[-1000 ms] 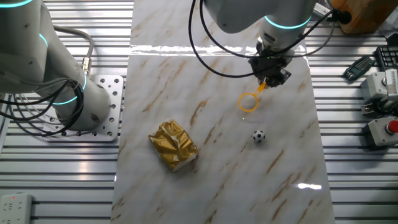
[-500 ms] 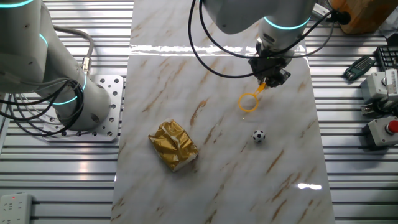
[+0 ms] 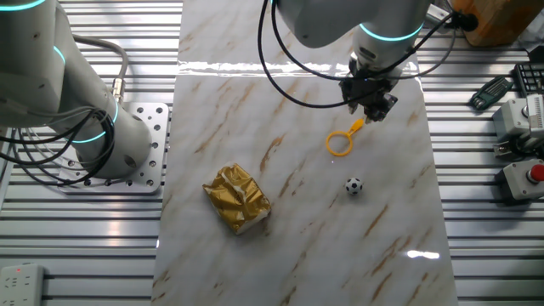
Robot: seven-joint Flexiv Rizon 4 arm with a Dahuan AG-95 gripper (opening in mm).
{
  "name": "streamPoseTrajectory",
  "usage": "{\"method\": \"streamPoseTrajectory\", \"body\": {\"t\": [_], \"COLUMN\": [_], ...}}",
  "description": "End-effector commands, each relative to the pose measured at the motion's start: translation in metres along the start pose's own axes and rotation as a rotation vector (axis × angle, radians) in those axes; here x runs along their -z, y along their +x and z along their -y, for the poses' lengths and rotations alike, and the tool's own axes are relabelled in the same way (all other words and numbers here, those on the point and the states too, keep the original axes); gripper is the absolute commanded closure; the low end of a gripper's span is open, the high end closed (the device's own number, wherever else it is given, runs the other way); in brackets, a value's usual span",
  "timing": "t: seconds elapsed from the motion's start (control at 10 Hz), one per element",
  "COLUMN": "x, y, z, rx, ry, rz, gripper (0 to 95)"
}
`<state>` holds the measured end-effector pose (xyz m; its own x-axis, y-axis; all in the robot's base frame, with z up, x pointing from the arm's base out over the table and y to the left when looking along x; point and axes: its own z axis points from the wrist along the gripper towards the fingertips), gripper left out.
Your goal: Remove the bubble ring from the ball
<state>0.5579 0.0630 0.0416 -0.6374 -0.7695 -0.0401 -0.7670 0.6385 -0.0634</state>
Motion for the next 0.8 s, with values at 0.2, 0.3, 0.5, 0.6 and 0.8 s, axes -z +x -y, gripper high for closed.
{"method": "streamPoseTrajectory", "body": {"t": [0.2,0.3,0.5,0.6,0.8], "x": [0.0,0.0,0.002,0.007,0.043], "y": [0.0,0.0,0.0,0.001,0.012], "z": [0.0,0.0,0.0,0.001,0.009], "rx": [-0.005,-0.008,-0.138,-0.256,-0.528], "ry": [0.003,0.004,0.018,0.018,0.001], "rz": [0.003,0.002,0.017,0.017,0.005], "gripper": [38.0,38.0,38.0,38.0,38.0]}}
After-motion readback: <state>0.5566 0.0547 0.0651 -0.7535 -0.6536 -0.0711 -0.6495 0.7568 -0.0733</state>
